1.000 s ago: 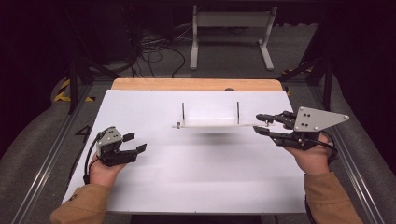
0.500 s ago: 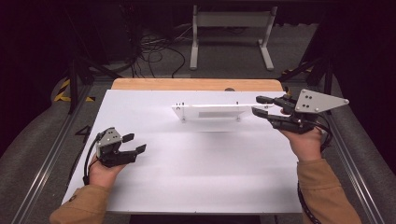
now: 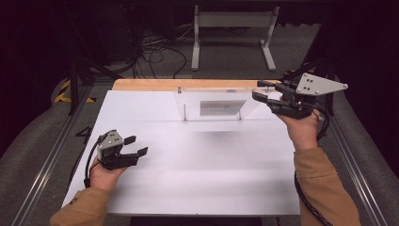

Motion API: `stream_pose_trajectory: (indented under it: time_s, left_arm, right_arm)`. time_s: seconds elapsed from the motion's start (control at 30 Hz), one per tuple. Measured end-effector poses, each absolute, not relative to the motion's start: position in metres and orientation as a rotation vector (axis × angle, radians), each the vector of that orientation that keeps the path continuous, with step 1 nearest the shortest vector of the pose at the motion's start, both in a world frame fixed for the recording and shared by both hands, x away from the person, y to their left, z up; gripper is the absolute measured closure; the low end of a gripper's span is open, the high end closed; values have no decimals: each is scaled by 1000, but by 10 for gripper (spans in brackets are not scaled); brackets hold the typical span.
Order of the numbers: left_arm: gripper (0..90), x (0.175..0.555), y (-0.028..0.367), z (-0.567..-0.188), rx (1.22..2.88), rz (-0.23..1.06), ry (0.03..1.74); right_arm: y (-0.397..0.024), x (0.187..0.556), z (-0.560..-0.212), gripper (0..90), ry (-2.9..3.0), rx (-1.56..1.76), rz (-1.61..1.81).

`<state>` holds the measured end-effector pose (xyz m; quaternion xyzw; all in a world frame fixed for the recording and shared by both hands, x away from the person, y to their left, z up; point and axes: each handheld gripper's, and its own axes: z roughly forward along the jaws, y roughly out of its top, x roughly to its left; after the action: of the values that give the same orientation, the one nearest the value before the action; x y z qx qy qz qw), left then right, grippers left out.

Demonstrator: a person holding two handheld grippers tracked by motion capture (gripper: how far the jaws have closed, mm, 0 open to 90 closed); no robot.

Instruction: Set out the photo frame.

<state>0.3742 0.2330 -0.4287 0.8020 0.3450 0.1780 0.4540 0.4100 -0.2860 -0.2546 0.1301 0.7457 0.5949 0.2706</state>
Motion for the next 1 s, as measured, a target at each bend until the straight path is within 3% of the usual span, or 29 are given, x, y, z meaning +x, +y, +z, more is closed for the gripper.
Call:
stream_pose_trajectory:
  time_s: [1.0]
  left_arm:
    - [319, 377, 233, -430, 1977, 414, 845]
  right_arm:
    - [-293, 479, -276, 623, 1974, 598, 1637]
